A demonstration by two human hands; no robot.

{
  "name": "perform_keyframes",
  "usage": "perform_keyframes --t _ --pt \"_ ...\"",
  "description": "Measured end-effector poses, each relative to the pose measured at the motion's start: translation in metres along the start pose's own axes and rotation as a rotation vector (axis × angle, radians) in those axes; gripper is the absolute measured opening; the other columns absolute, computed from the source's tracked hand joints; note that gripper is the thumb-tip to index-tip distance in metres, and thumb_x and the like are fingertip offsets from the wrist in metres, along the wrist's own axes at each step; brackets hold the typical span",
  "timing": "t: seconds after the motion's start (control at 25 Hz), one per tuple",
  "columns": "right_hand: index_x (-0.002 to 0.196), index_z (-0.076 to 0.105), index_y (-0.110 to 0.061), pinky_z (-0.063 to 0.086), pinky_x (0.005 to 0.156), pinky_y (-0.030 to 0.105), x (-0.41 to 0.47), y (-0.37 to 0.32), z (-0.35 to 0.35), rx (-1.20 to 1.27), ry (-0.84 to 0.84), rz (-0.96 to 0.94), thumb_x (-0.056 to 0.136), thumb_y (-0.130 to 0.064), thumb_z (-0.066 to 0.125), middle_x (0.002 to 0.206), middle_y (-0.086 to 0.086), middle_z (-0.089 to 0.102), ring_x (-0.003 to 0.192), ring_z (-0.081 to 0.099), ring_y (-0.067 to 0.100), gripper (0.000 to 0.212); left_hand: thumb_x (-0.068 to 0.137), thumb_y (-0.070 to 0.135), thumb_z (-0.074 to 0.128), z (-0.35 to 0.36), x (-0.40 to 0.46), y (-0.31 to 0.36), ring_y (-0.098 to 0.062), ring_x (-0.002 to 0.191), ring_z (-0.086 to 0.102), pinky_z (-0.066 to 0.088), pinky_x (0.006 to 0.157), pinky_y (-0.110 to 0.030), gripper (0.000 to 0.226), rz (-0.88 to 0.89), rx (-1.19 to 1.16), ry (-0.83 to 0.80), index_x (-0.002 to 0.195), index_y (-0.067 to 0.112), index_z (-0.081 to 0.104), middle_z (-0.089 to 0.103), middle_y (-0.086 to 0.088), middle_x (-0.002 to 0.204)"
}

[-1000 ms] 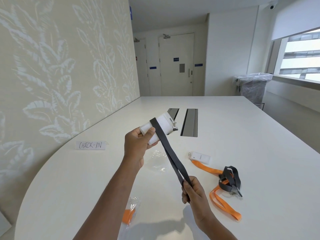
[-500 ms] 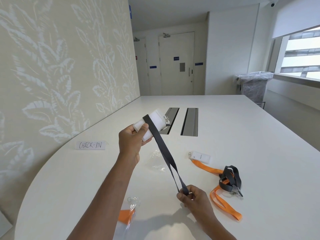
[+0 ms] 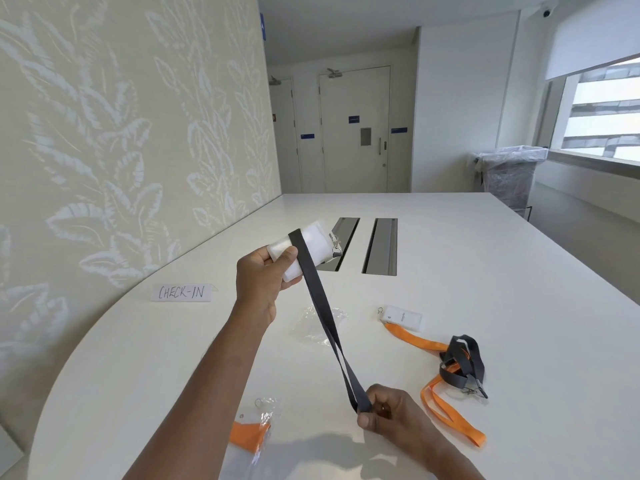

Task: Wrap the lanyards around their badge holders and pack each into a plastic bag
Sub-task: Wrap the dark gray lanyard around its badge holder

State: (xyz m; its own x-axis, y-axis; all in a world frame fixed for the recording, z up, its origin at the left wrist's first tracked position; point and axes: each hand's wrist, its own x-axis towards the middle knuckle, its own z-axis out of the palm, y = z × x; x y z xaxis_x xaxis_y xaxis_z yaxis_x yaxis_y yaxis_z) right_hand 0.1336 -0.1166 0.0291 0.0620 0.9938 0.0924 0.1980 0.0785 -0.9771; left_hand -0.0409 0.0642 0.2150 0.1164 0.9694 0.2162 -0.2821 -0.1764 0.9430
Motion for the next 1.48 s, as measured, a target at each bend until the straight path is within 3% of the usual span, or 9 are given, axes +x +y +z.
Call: perform_keyframes --t 0.12,0.28,0.44,0.64,0.84,1.08,1.2,1.36,1.48 --pt "0.074 0.064 -0.011 0.027 0.057 0.02 0.002 0.002 0.004 -0.112 0.06 -0.016 0.081 -0.055 0.074 0.065 -0.005 0.047 0.063 0.038 0.009 0.045 0.086 0.008 0.078 -0.003 0.004 0.008 -0.021 0.077 0.074 0.061 0.063 -0.032 0.007 -0.001 -0.009 0.015 0.091 0.011 0.075 0.076 -0.007 0.087" --pt "0.074 0.072 -0.016 0.033 0.055 0.02 0.009 0.002 0.009 -0.173 0.122 0.037 0.085 -0.053 0.072 0.062 -0.006 0.063 0.058 0.045 0.006 0.039 0.086 0.006 0.077 -0.003 0.003 0.019 -0.017 0.073 0.075 0.061 0.06 -0.03 0.008 -0.03 -0.048 -0.007 0.092 0.01 0.074 0.076 -0.008 0.088" --pt "0.067 0.071 -0.015 0.046 0.055 0.024 0.022 -0.002 0.006 -0.168 0.208 0.192 0.089 -0.038 0.072 0.068 0.001 0.074 0.055 0.058 0.011 0.032 0.087 0.009 0.076 0.002 -0.015 0.021 -0.022 0.08 0.077 0.062 0.063 -0.033 0.014 -0.097 -0.065 -0.142 0.101 0.005 0.074 0.078 -0.012 0.094" --pt "0.076 0.072 -0.006 0.049 0.048 0.026 0.046 -0.012 -0.017 -0.163 0.33 0.294 0.09 -0.02 0.071 0.066 0.008 0.074 0.049 0.06 0.015 0.02 0.088 0.01 0.073 0.001 -0.044 0.018 -0.024 0.082 0.077 0.062 0.064 -0.034 0.015 -0.181 -0.045 -0.324 0.102 0.006 0.074 0.079 -0.011 0.093" --pt "0.099 0.071 -0.003 0.054 0.05 0.028 0.076 -0.029 -0.044 0.142 0.399 0.313 0.094 -0.005 0.063 0.085 0.01 0.078 0.057 0.069 0.022 0.01 0.086 0.016 0.073 -0.008 -0.065 0.012 -0.021 0.078 0.075 0.06 0.062 -0.032 0.023 -0.262 0.008 -0.443 0.106 0.006 0.073 0.077 -0.011 0.092" --pt "0.105 0.075 -0.017 0.05 0.06 0.03 0.103 -0.083 -0.072 0.241 0.451 0.22 0.094 -0.035 0.067 0.099 0.0 0.074 0.064 0.064 0.02 0.023 0.085 0.019 0.078 -0.017 -0.084 -0.013 -0.012 0.07 0.07 0.052 0.056 -0.024 0.017 -0.327 0.19 -0.447 0.099 0.011 0.076 0.076 -0.002 0.084" --pt "0.109 0.072 -0.027 0.047 0.062 0.029 0.107 -0.112 -0.074 0.181 0.444 0.13 0.092 -0.033 0.07 0.103 0.002 0.068 0.074 0.056 0.019 0.018 0.068 0.032 0.081 -0.019 -0.087 -0.03 -0.012 0.068 0.061 0.04 0.056 -0.02 0.032 -0.35 0.301 -0.446 0.094 0.014 0.078 0.073 0.002 0.078" --pt "0.124 0.069 -0.025 0.042 0.062 0.029 0.11 -0.14 -0.061 0.205 0.385 -0.005 0.093 -0.024 0.07 0.094 0.007 0.056 0.073 0.046 0.018 0.032 0.082 0.024 0.081 -0.021 -0.085 -0.056 -0.015 0.068 0.054 0.036 0.05 -0.018 0.006 -0.393 0.401 -0.426 0.08 0.02 0.077 0.07 0.005 0.074" --pt "0.123 0.072 -0.025 0.038 0.063 0.028 0.107 -0.156 -0.048 0.22 0.337 -0.083 0.092 -0.022 0.07 0.092 0.008 0.049 0.069 0.041 0.015 0.031 0.084 0.022 0.078 -0.025 -0.081 -0.073 -0.018 0.066 0.049 0.035 0.047 -0.018 0.006 -0.391 0.433 -0.402 0.079 0.019 0.076 0.066 0.003 0.072"
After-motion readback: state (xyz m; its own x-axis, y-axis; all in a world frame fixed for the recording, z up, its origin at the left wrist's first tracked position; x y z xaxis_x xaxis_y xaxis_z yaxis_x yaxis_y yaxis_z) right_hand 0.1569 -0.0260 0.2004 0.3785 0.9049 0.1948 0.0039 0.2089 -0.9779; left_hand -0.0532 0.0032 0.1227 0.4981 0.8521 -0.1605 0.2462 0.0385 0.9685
